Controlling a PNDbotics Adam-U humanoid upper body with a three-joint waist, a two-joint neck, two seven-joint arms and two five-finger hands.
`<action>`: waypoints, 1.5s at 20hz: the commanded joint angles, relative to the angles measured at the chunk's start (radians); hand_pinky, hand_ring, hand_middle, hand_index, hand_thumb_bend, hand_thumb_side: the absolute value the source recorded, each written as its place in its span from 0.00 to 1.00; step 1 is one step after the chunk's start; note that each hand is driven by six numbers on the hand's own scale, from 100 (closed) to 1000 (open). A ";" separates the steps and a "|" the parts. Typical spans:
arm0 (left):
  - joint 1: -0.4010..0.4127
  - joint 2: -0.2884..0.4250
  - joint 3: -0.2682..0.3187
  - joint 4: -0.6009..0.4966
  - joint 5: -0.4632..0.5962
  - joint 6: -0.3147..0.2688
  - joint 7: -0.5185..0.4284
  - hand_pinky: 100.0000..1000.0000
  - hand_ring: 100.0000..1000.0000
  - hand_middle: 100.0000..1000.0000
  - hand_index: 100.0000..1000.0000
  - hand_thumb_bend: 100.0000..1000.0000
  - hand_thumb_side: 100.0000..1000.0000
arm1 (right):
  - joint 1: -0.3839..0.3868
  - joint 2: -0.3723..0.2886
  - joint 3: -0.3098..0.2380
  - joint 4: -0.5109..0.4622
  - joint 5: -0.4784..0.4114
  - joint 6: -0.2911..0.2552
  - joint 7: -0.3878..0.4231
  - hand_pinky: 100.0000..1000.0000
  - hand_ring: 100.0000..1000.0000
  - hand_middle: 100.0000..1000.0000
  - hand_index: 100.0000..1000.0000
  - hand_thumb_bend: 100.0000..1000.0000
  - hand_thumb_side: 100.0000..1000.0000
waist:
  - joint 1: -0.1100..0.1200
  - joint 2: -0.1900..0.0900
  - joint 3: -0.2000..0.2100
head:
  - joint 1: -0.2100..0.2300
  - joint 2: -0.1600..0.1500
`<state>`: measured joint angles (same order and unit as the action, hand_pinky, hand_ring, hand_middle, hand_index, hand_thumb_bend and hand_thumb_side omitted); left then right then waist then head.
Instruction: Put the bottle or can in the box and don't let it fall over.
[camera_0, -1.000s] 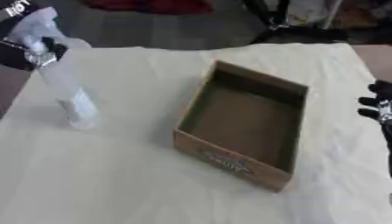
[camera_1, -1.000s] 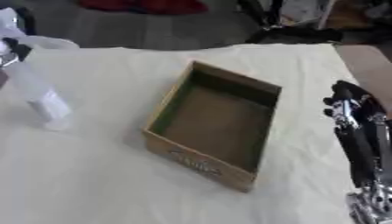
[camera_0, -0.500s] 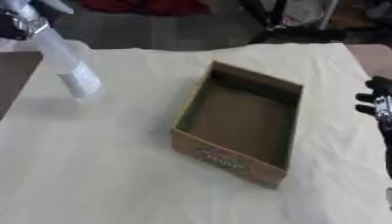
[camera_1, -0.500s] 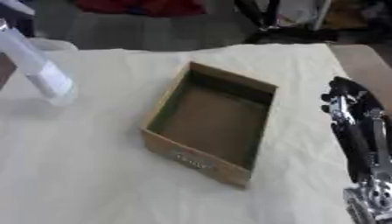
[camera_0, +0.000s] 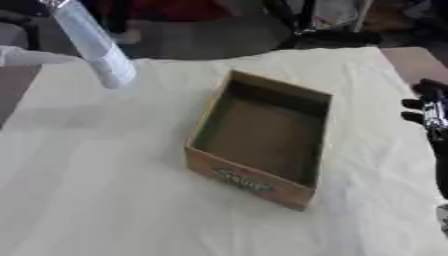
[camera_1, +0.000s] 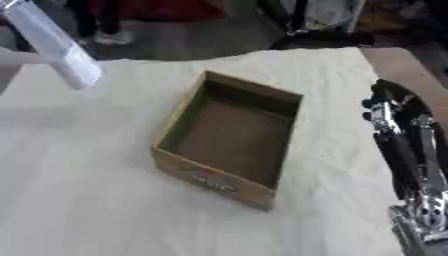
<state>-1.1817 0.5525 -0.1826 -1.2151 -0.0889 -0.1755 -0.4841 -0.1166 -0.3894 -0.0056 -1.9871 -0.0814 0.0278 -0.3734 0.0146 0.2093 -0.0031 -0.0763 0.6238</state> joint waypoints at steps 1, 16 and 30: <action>-0.037 -0.026 -0.008 -0.032 -0.022 0.028 0.004 0.00 0.00 0.00 0.03 0.00 0.00 | -0.016 -0.032 -0.007 -0.013 -0.012 -0.004 0.005 0.70 0.71 0.75 0.78 0.00 0.60 | 0.002 -0.027 -0.005 | 0.001 0.009; -0.059 -0.222 -0.027 -0.081 -0.034 0.094 0.009 0.00 0.00 0.00 0.03 0.00 0.00 | -0.034 -0.030 -0.008 -0.013 -0.051 0.041 -0.022 0.69 0.72 0.75 0.78 0.00 0.61 | 0.000 -0.044 -0.012 | -0.031 0.056; -0.040 -0.320 -0.103 -0.082 -0.156 0.075 0.013 0.00 0.00 0.00 0.04 0.00 0.00 | -0.070 -0.016 -0.002 -0.013 -0.088 0.098 -0.045 0.69 0.72 0.75 0.78 0.00 0.63 | 0.010 -0.034 -0.060 | 0.013 0.038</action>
<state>-1.2041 0.2305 -0.2846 -1.2906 -0.2289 -0.0946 -0.4765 -0.1758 -0.3921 -0.0052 -1.9871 -0.1640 0.1191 -0.4163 0.0284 0.1914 -0.0626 -0.0693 0.6737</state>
